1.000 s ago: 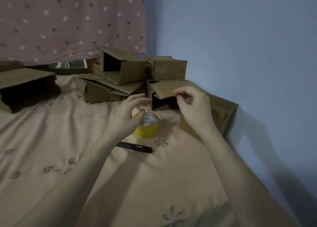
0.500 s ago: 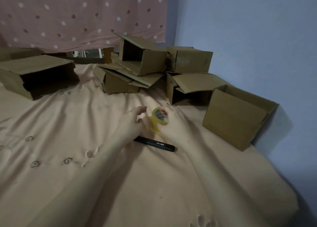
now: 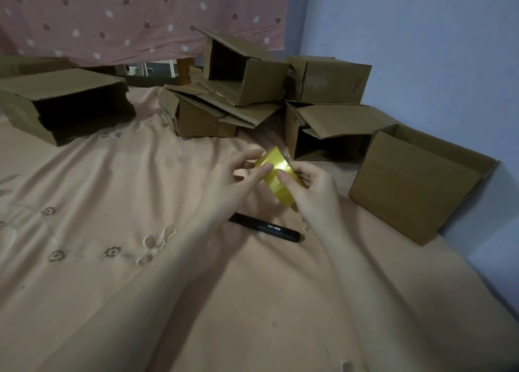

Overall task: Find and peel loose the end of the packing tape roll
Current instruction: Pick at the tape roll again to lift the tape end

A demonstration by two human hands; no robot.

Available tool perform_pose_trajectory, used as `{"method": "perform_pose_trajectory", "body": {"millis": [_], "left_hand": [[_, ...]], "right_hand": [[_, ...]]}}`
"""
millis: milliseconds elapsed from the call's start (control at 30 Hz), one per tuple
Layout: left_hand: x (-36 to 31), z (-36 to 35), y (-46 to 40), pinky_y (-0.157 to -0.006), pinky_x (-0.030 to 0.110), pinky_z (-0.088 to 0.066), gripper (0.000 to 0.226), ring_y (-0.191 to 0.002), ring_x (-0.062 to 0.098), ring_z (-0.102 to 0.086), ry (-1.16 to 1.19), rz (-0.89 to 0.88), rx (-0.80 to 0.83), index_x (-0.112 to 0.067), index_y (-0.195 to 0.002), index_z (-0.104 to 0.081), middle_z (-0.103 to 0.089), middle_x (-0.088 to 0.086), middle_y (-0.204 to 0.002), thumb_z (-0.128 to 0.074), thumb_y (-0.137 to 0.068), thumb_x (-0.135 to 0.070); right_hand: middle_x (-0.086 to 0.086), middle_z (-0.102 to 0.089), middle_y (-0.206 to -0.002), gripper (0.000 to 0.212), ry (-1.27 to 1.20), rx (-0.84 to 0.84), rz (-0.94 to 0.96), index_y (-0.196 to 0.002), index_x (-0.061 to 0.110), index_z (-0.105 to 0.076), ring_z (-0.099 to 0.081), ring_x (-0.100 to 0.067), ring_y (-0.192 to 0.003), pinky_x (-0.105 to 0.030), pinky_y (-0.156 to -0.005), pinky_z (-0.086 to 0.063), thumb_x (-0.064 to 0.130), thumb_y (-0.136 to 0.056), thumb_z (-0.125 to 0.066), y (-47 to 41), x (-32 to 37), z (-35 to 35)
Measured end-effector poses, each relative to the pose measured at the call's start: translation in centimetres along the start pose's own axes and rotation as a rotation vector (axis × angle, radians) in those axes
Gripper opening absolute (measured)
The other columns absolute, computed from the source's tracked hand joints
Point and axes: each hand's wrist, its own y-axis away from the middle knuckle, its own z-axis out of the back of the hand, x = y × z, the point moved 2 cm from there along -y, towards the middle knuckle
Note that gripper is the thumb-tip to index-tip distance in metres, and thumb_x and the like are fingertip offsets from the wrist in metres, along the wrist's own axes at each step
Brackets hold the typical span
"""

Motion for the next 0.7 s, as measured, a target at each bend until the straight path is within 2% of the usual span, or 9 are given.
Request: {"method": "perform_pose_trajectory", "body": {"millis": [100,200,300,367,467,600,700], "left_hand": [[0.0,0.4,0.1,-0.075,0.018,-0.05,0.023,-0.086,-0.001,-0.06,0.048,-0.02,-0.051,-0.027,-0.103,-0.072,-0.066,-0.016,-0.095,-0.074,-0.081,-0.03],[0.0,0.7,0.1,-0.081,0.028,-0.049,0.013,-0.088,0.003,-0.063,0.113,-0.007,-0.08,-0.029,-0.091,-0.075,-0.071,-0.01,-0.097,-0.076,-0.079,-0.028],[-0.1,0.7,0.1,-0.079,0.021,-0.049,0.007,-0.088,0.005,-0.064,0.167,0.011,-0.117,-0.02,-0.088,-0.076,-0.073,-0.001,-0.096,-0.075,-0.081,-0.021],[-0.1,0.7,0.1,-0.079,0.019,-0.048,0.007,-0.091,0.007,-0.065,0.128,-0.003,-0.156,-0.028,-0.082,-0.074,-0.073,-0.003,-0.093,-0.072,-0.083,-0.021],[0.0,0.5,0.3,-0.08,0.018,-0.046,0.015,-0.091,0.005,-0.063,-0.008,-0.088,-0.212,-0.034,-0.08,-0.069,-0.071,-0.007,-0.091,-0.069,-0.085,-0.02],[-0.2,0.1,0.6,-0.082,0.022,-0.047,0.007,-0.089,0.012,-0.062,-0.093,-0.226,-0.27,-0.015,-0.083,-0.068,-0.069,0.003,-0.09,-0.062,-0.086,-0.013],[-0.7,0.2,0.9,-0.076,0.023,-0.05,0.009,-0.083,0.014,-0.061,-0.191,-0.352,-0.297,-0.003,-0.084,-0.066,-0.064,0.006,-0.089,-0.059,-0.088,-0.007]], "right_hand": [[0.01,-0.067,-0.079,0.005,-0.084,0.031,0.016,-0.087,0.014,-0.071,-0.061,0.005,-0.071,-0.009,-0.066,-0.048,0.015,-0.083,-0.069,0.2,-0.1,-0.7],[0.004,-0.069,-0.083,0.011,-0.074,0.05,0.038,-0.092,0.009,-0.071,-0.062,0.003,-0.075,-0.006,-0.067,-0.047,0.016,-0.084,-0.069,0.3,-0.1,-0.9],[0.004,-0.071,-0.083,0.011,-0.09,0.066,0.038,-0.092,0.01,-0.069,-0.065,-0.003,-0.077,-0.013,-0.069,-0.05,0.018,-0.085,-0.068,0.6,-0.1,-1.0],[0.004,-0.071,-0.079,0.012,-0.063,0.076,0.049,-0.092,0.01,-0.067,-0.067,-0.006,-0.073,-0.021,-0.066,-0.053,0.02,-0.086,-0.067,0.9,0.0,-1.2],[-0.004,-0.073,-0.075,0.014,-0.045,0.07,0.065,-0.091,0.007,-0.064,-0.069,-0.016,-0.069,-0.031,-0.063,-0.056,0.02,-0.087,-0.066,1.1,0.3,-1.4],[-0.001,-0.07,-0.071,0.008,-0.046,0.07,0.064,-0.088,0.01,-0.061,-0.068,-0.014,-0.064,-0.029,-0.057,-0.058,0.018,-0.088,-0.064,1.2,0.7,-1.5],[-0.003,-0.07,-0.072,0.013,-0.051,0.069,0.043,-0.089,0.011,-0.061,-0.069,-0.02,-0.065,-0.041,-0.06,-0.06,0.023,-0.087,-0.064,1.1,0.6,-1.8]]}}
